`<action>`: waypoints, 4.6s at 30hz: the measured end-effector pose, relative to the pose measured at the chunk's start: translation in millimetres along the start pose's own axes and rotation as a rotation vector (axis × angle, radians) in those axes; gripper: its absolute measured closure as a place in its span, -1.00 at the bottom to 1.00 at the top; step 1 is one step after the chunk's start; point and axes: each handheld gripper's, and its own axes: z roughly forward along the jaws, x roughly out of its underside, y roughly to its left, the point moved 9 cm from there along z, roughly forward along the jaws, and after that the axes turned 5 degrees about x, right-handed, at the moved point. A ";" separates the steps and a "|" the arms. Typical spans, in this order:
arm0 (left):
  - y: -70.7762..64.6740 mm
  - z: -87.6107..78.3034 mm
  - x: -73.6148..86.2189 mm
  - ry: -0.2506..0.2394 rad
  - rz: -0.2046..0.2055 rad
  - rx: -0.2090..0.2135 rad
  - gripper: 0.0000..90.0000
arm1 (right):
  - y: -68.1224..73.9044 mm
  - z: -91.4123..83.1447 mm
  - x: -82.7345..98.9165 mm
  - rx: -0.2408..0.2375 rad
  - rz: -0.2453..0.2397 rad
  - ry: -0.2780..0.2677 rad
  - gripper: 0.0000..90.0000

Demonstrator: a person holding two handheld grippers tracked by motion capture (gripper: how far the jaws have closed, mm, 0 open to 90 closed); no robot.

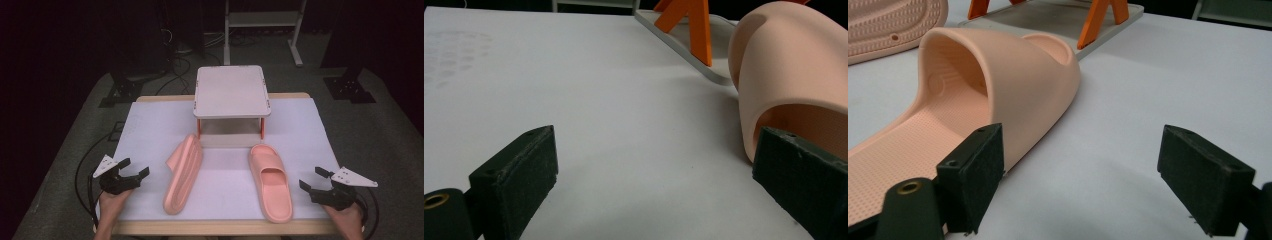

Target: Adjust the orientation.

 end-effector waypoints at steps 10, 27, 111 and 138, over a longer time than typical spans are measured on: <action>-2.2 -2.4 -0.8 -0.015 0.003 -0.005 -0.89 | 1.0 -2.5 -1.9 -0.002 0.001 -0.013 -0.59; -3.6 2.3 -13.1 -0.050 -0.024 0.024 -0.63 | 5.6 -1.1 -7.3 -0.002 -0.006 -0.025 -0.59; -111.8 70.0 -21.8 0.121 0.080 0.363 0.36 | 4.5 -1.6 -5.2 -0.055 0.027 -0.016 -0.53; -158.4 96.4 5.1 0.241 0.210 0.357 -0.39 | 44.5 34.7 -13.3 -0.069 -0.029 0.054 -0.35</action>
